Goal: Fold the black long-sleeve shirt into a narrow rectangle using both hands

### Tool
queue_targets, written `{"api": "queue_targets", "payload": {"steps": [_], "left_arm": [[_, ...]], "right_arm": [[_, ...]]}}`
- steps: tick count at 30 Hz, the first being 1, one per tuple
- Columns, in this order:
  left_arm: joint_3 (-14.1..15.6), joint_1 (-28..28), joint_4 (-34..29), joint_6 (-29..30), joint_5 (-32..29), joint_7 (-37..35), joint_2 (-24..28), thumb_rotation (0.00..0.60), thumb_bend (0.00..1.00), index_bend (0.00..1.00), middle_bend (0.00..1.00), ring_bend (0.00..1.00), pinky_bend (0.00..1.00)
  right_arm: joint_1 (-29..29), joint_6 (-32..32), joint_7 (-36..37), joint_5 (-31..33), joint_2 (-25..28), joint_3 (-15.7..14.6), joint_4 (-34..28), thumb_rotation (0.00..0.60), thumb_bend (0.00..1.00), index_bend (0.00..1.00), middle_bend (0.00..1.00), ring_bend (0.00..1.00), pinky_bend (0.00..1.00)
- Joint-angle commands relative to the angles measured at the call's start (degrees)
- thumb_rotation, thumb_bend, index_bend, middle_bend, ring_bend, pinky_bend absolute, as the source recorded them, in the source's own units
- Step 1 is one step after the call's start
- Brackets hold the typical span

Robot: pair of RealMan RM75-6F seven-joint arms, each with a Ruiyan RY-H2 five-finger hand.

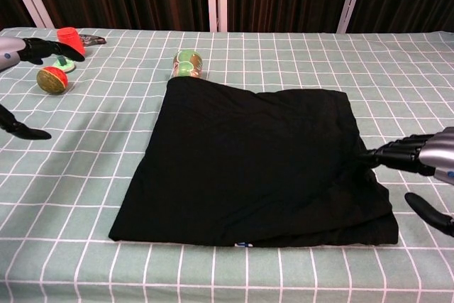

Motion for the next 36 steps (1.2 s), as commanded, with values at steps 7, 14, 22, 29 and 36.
{"api": "queue_targets", "payload": {"steps": [7, 14, 22, 29, 36], "left_arm": [[-0.2, 1.0, -1.1, 0.6, 0.1, -0.4, 0.6, 0.6, 0.02, 0.13, 0.08, 0.01, 0.14], [0.0, 1.4, -0.5, -0.2, -1.1, -0.1, 0.2, 0.6, 0.02, 0.13, 0.08, 0.01, 0.14], [-0.4, 1.5, 0.7, -0.7, -1.3, -0.8, -0.3, 0.6, 0.02, 0.13, 0.08, 0.01, 0.14], [-0.9, 0.9, 1.6, -1.7, -1.4, 0.0, -1.0, 0.6, 0.02, 0.13, 0.08, 0.01, 0.14], [-1.2, -0.3, 3.8, -3.6, -1.5, 0.5, -1.9, 0.6, 0.02, 0.14, 0.08, 0.01, 0.14]], "right_arm": [[4.1, -3.3, 3.8, 0.1, -1.6, 5.3, 0.4, 0.6, 0.68, 0.19, 0.27, 0.21, 0.29], [5.5, -10.9, 1.5, 3.0, -5.1, 4.2, 2.5, 0.6, 0.68, 0.19, 0.27, 0.21, 0.29], [-0.4, -2.8, 0.3, -1.4, 0.7, -2.1, 0.2, 0.6, 0.68, 0.19, 0.27, 0.21, 0.29], [-4.2, 0.6, 0.8, -3.3, 0.6, -4.7, 2.7, 0.6, 0.68, 0.19, 0.27, 0.21, 0.29], [-4.2, -0.5, 2.0, -3.1, -1.4, -3.8, 4.9, 0.6, 0.68, 0.19, 0.26, 0.21, 0.29]]}}
